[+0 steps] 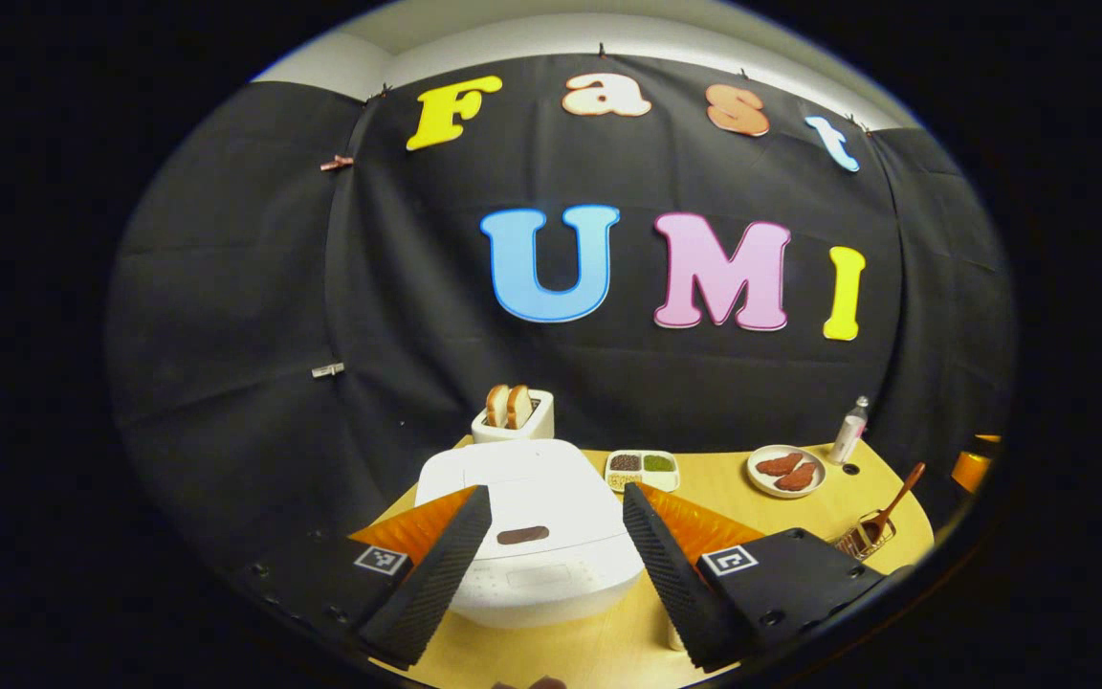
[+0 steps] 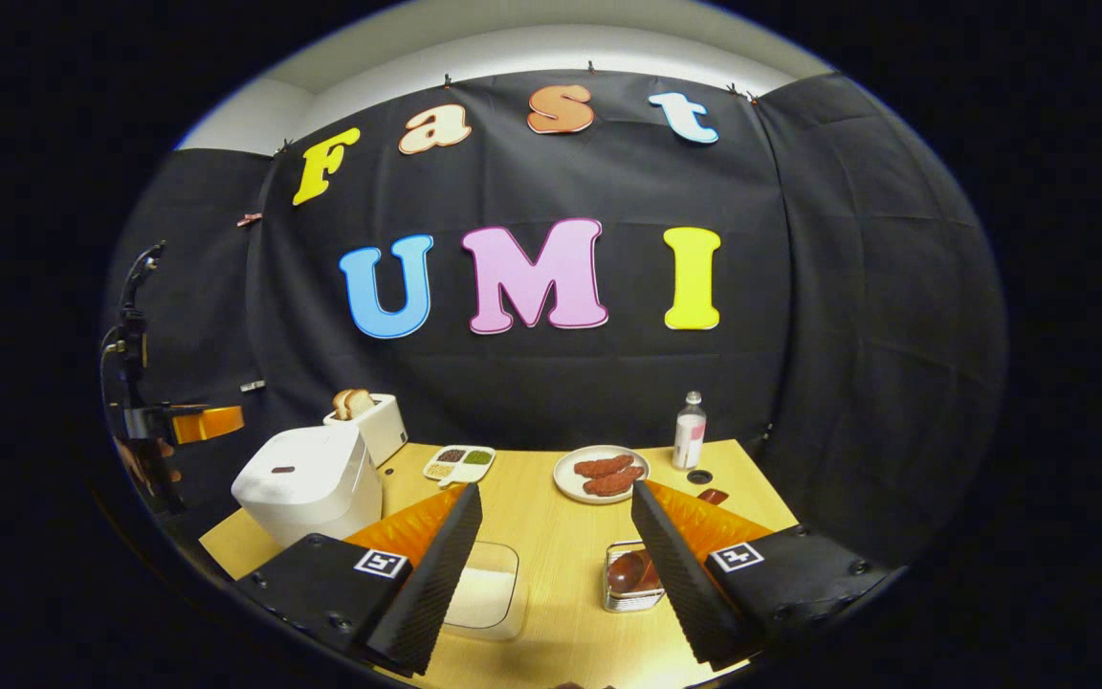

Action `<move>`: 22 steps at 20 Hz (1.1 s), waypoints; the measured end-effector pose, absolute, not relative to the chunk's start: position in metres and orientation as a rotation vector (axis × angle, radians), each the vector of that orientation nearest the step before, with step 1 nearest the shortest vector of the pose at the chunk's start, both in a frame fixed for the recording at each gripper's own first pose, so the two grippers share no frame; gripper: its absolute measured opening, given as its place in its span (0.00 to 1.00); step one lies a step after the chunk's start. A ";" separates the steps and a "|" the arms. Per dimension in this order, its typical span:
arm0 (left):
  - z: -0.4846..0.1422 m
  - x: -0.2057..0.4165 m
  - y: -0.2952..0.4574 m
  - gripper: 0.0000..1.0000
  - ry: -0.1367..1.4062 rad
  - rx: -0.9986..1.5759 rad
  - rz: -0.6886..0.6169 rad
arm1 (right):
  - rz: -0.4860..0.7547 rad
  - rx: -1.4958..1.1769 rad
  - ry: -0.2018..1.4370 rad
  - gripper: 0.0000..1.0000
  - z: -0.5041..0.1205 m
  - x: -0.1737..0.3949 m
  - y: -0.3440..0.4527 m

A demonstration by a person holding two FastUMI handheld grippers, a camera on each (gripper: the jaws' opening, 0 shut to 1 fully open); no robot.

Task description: Close the left gripper, press the button to open the rice cooker; take a wooden spoon from the chopstick holder with the right hand, scoop a spoonful of rice and pour it into the rice cooker, then put the wooden spoon back into the chopstick holder.

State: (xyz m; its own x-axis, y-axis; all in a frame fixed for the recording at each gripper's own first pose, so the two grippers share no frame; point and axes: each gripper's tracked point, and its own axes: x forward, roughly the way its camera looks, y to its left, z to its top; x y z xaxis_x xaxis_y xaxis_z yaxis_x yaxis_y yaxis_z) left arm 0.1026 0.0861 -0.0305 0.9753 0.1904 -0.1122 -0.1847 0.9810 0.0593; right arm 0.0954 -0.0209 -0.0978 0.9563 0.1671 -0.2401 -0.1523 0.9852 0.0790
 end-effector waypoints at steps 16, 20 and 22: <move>-0.021 0.010 0.073 0.96 0.032 0.053 0.020 | 0.003 0.090 0.228 0.98 -0.092 0.015 0.031; -0.038 0.001 0.078 0.96 0.054 0.014 0.006 | -0.018 0.106 0.224 0.99 -0.093 -0.003 0.040; -0.045 -0.004 0.078 0.96 0.075 -0.005 0.001 | -0.023 0.116 0.227 0.99 -0.091 -0.010 0.045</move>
State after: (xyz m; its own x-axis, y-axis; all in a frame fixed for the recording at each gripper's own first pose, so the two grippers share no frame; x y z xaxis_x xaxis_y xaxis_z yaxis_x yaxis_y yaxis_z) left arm -0.0039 0.0776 -0.0452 0.9972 0.0005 -0.0751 -0.0009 1.0000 -0.0053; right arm -0.0103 0.0449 -0.0914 0.9741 -0.0094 -0.2259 0.0356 0.9930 0.1123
